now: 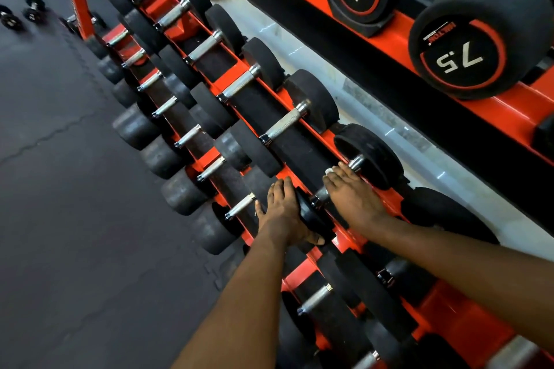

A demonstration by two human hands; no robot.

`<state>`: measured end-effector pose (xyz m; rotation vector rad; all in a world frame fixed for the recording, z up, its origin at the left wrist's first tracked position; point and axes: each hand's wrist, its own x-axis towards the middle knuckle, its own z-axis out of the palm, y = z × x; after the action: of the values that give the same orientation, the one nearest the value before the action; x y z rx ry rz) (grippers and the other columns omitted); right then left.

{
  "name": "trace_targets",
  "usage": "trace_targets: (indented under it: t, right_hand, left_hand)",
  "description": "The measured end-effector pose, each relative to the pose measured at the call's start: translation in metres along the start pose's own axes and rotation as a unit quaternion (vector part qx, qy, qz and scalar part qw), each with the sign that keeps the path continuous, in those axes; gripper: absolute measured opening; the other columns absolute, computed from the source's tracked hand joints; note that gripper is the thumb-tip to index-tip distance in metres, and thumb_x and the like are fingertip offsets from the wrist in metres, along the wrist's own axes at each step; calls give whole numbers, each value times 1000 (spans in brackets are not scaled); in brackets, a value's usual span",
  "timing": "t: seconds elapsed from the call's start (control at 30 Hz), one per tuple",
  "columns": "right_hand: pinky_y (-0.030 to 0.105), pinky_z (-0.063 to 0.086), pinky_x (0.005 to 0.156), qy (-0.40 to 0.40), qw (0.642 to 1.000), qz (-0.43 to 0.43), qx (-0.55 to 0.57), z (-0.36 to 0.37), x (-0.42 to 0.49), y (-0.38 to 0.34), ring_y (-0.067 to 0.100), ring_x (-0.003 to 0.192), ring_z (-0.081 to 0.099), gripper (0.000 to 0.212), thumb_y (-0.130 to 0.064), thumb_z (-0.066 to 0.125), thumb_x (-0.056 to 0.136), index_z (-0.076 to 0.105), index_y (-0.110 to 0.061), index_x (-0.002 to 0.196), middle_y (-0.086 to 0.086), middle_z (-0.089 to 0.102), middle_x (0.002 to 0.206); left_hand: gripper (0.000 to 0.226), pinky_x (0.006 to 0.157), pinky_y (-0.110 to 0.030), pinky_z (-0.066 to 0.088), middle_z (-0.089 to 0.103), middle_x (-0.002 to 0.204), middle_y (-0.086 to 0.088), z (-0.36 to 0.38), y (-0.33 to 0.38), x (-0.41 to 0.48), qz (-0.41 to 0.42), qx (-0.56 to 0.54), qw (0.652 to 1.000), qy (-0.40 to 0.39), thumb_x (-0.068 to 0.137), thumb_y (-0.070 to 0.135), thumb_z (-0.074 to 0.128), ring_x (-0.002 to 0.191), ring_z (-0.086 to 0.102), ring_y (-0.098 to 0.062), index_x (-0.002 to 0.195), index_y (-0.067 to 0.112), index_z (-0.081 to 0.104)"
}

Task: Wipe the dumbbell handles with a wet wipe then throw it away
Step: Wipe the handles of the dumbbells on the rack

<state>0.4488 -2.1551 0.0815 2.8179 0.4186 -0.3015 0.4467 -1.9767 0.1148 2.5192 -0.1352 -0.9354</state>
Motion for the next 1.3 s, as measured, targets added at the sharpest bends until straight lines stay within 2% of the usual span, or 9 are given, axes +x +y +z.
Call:
trace_targets:
  t: [0.13, 0.27, 0.47, 0.53, 0.67, 0.83, 1.0, 1.17, 1.3]
  right_hand:
    - [42, 6, 124, 8, 996, 68, -54, -10, -1, 9, 34, 149, 16, 66, -13, 51, 94, 22, 3, 151, 22, 26, 157]
    - [46, -1, 122, -33, 988, 42, -142, -17, -14, -4, 37, 150, 10, 68, -20, 41, 99, 9, 11, 150, 29, 16, 158]
    - [40, 15, 123, -33, 997, 30, -64, -18, 13, 17, 33, 142, 34, 55, -18, 44, 96, 34, 3, 146, 21, 44, 147]
    - [40, 13, 123, -31, 997, 44, -52, -20, 7, 15, 33, 145, 28, 58, -19, 42, 97, 27, 2, 149, 22, 36, 152]
    - [44, 0, 122, -41, 990, 38, -132, -9, -15, 8, 36, 150, 11, 66, -24, 35, 100, 8, 9, 151, 28, 15, 158]
    - [41, 15, 123, -64, 993, 35, -95, -20, 21, 16, 35, 144, 30, 56, -25, 43, 99, 33, 5, 146, 27, 37, 150]
    - [47, 2, 122, -47, 990, 69, -113, -8, -16, -5, 39, 149, 11, 71, -33, 30, 101, 3, 12, 149, 33, 11, 157]
    - [47, 9, 123, -37, 989, 133, 54, -2, -8, -15, 37, 150, -8, 90, -39, 44, 94, -7, 9, 150, 29, -6, 160]
    - [43, -3, 124, 28, 930, 235, 281, 1, -1, -43, 34, 148, -20, 97, -31, 53, 89, -10, 9, 150, 26, -15, 159]
  left_hand:
    - [156, 124, -58, -3, -15, 169, 0, 1, -1, -1, -3, -3, 1000, 0, 55, 46, 96, 155, -15, -19, 160, 16, -16]
    - [157, 124, -59, 1, -13, 169, 1, 3, 0, 0, 1, 6, 1000, 11, 53, 49, 96, 156, -12, -19, 160, 16, -14]
    - [155, 124, -59, 0, -13, 169, 0, 3, 1, -2, -3, 5, 1000, 10, 55, 47, 96, 156, -12, -20, 160, 16, -14]
    - [156, 124, -59, 1, -14, 169, 1, 3, 2, -2, -4, 9, 1000, 11, 55, 48, 96, 156, -12, -20, 160, 16, -14]
    - [156, 124, -58, -1, -15, 169, 1, 4, 1, 0, -3, 7, 1000, 10, 54, 48, 96, 156, -12, -19, 160, 16, -15]
    - [154, 124, -59, -1, -14, 169, 0, 3, 1, -1, 1, 4, 1000, 12, 57, 47, 96, 156, -12, -21, 160, 16, -15]
    - [158, 123, -60, 0, -13, 169, 0, 6, -1, 2, -2, 3, 1000, 13, 52, 50, 97, 156, -12, -19, 160, 17, -14]
    - [157, 124, -58, -1, -14, 169, -1, 5, -2, 2, -4, 3, 1000, 8, 54, 47, 97, 156, -12, -20, 159, 16, -15]
    - [160, 124, -59, 1, -12, 169, 0, 7, -1, 2, -8, -3, 1000, 16, 50, 48, 98, 156, -10, -19, 159, 17, -15]
